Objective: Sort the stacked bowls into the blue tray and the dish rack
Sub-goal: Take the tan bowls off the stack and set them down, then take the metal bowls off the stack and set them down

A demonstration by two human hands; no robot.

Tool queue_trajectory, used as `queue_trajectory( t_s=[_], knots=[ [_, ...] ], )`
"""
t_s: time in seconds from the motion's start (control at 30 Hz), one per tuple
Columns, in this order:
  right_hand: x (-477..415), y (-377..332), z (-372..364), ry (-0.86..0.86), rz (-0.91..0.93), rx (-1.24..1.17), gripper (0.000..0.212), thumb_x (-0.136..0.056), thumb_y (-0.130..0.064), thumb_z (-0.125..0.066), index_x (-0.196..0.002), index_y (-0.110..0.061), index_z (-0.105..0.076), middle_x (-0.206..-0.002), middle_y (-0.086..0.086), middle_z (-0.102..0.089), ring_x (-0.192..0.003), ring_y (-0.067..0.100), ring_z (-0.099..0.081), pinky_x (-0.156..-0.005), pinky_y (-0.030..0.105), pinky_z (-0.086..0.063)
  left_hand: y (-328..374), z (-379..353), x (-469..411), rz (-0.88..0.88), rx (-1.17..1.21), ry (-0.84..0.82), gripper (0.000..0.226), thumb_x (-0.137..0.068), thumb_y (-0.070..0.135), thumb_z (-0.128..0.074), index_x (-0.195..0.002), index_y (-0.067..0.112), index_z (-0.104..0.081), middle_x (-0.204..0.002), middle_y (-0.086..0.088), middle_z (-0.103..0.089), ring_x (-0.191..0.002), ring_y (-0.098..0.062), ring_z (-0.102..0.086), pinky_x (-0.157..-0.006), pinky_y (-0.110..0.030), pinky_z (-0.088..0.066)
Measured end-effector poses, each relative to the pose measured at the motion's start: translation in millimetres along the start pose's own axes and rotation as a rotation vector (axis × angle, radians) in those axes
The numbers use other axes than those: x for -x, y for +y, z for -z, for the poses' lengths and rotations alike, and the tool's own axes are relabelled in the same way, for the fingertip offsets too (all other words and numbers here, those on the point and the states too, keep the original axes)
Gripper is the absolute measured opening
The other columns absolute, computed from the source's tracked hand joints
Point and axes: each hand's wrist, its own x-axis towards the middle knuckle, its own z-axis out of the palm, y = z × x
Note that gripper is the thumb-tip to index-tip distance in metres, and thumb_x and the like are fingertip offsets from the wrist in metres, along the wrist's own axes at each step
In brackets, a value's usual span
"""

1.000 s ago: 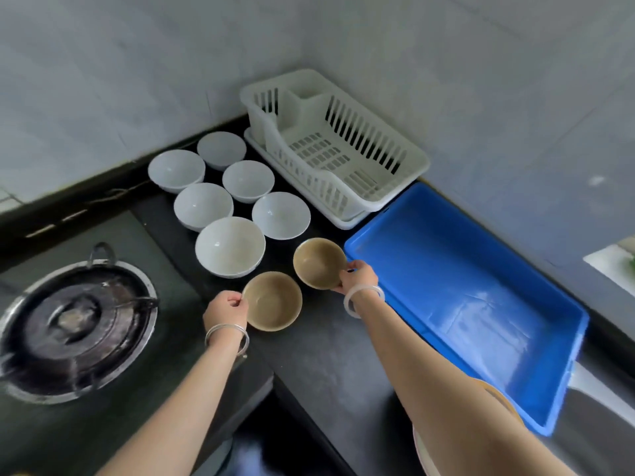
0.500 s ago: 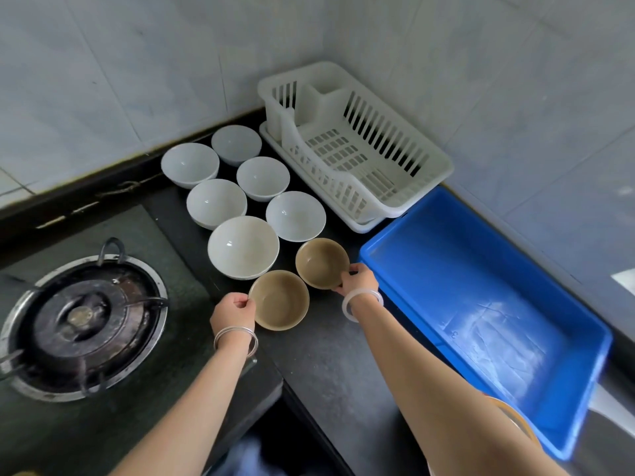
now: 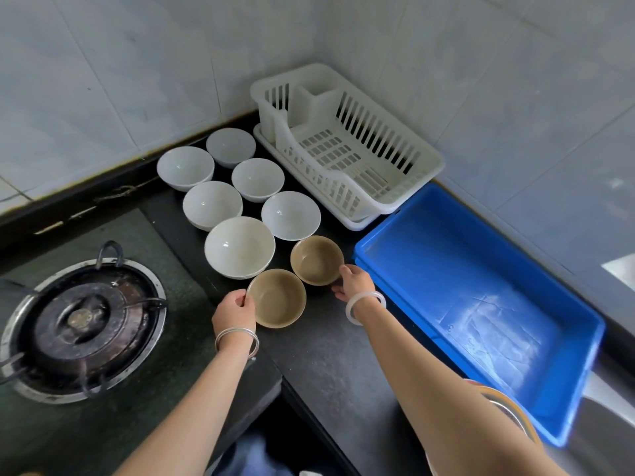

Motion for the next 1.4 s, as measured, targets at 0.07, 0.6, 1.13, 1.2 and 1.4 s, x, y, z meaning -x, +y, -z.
queue_trajectory(
  t_s=[0.07,0.6,1.13,1.2,1.4],
  knots=[
    [7,4,9,0.030,0.076,0.143,0.037,-0.096,-0.029,-0.040,-0.132,-0.018,-0.047,-0.118,0.006,-0.059,-0.101,0.023,-0.061,-0.092,0.041,-0.052,0,1,8,-0.055,-0.052,-0.007,0.029,-0.090,0.017,-0.049,-0.113,0.003,-0.061,-0.116,-0.018,-0.065,-0.108,-0.038,-0.057,-0.089,-0.040,-0.045],
    [118,118,194,0.480,0.270,0.449,0.021,-0.094,-0.026,-0.046,-0.104,-0.019,-0.062,-0.099,0.012,-0.071,-0.094,0.031,-0.062,-0.074,0.032,-0.042,30,-80,150,-0.578,-0.289,-0.408,0.028,-0.092,0.018,-0.050,-0.119,0.019,-0.060,-0.119,0.001,-0.065,-0.109,-0.016,-0.060,-0.092,-0.029,-0.048],
    [156,202,245,0.665,0.114,0.624,0.018,-0.089,-0.018,-0.048,-0.095,-0.010,-0.062,-0.103,0.012,-0.063,-0.093,0.033,-0.059,-0.068,0.033,-0.040,18,-154,243,-0.898,-0.539,-0.721,0.035,-0.090,0.013,-0.052,-0.123,0.023,-0.057,-0.110,-0.001,-0.061,-0.097,-0.017,-0.057,-0.081,-0.024,-0.044],
    [157,203,245,0.677,0.115,0.586,0.012,-0.086,-0.017,-0.051,-0.092,-0.010,-0.059,-0.097,0.012,-0.066,-0.088,0.033,-0.059,-0.065,0.032,-0.036,17,-154,242,-0.900,-0.531,-0.723,0.035,-0.090,0.012,-0.052,-0.123,0.023,-0.057,-0.106,-0.002,-0.061,-0.093,-0.016,-0.055,-0.079,-0.023,-0.043],
    [166,206,253,0.646,0.100,0.441,0.010,-0.085,-0.017,-0.058,-0.092,-0.010,-0.058,-0.092,0.014,-0.069,-0.087,0.035,-0.060,-0.071,0.034,-0.043,16,-156,242,-0.906,-0.515,-0.716,0.031,-0.090,0.015,-0.053,-0.120,0.019,-0.059,-0.107,-0.003,-0.061,-0.093,-0.017,-0.056,-0.078,-0.023,-0.041]
  ],
)
